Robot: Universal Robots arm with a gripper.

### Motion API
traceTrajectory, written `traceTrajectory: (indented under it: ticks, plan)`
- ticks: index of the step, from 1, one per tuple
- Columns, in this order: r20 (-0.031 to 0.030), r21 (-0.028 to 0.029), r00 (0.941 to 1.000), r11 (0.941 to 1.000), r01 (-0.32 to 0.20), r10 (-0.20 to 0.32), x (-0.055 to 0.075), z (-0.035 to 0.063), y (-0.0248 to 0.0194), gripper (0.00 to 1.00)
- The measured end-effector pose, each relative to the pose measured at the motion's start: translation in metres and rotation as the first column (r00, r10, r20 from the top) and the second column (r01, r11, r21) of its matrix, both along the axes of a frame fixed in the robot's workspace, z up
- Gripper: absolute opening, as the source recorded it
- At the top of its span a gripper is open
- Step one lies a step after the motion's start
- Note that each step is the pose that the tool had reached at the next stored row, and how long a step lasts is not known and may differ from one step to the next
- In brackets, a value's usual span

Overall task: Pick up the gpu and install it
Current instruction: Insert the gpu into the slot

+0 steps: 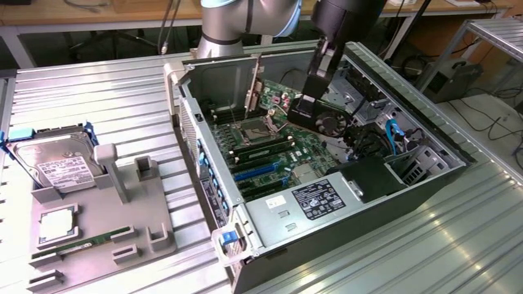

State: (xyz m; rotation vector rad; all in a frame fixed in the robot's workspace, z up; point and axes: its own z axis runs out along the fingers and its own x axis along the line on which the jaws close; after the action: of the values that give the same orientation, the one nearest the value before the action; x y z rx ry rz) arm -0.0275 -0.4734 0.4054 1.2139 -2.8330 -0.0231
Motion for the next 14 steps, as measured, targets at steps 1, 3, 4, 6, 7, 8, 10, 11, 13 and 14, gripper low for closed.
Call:
traceTrajectory:
  ticks: [1,3,4,6,7,8,10,11,13,14]
  plan:
    - [0.0000,0.0000,0.9998,0.9998,-0.018,0.018,0.0000,-0.0004,0.0000,0.26]
    - [0.0000,-0.0001,0.9982,0.9982,-0.060,0.060,0.0000,-0.0015,0.0000,0.26]
    - [-0.0001,-0.0001,0.9969,0.9969,-0.079,0.079,0.0000,-0.0020,0.0000,0.26]
    - [-0.0001,-0.0001,0.9935,0.9935,-0.114,0.114,0.0000,-0.0032,0.0000,0.26]
    - [0.0000,0.0000,0.9912,0.9912,-0.133,0.133,0.0000,-0.0040,0.0000,0.26]
    - [0.0000,-0.0001,0.9886,0.9886,-0.150,0.150,0.0000,-0.0046,0.0000,0.26]
    - [0.0000,-0.0001,0.9824,0.9824,-0.187,0.187,0.0000,-0.0058,0.0000,0.26]
    - [0.0000,0.0000,0.9775,0.9775,-0.211,0.211,0.0000,-0.0066,0.0000,0.26]
    - [0.0000,0.0000,0.9668,0.9668,-0.256,0.256,0.0000,-0.0082,0.0000,0.26]
    - [0.0000,0.0001,0.9631,0.9631,-0.269,0.269,0.0000,-0.0087,0.0000,0.26]
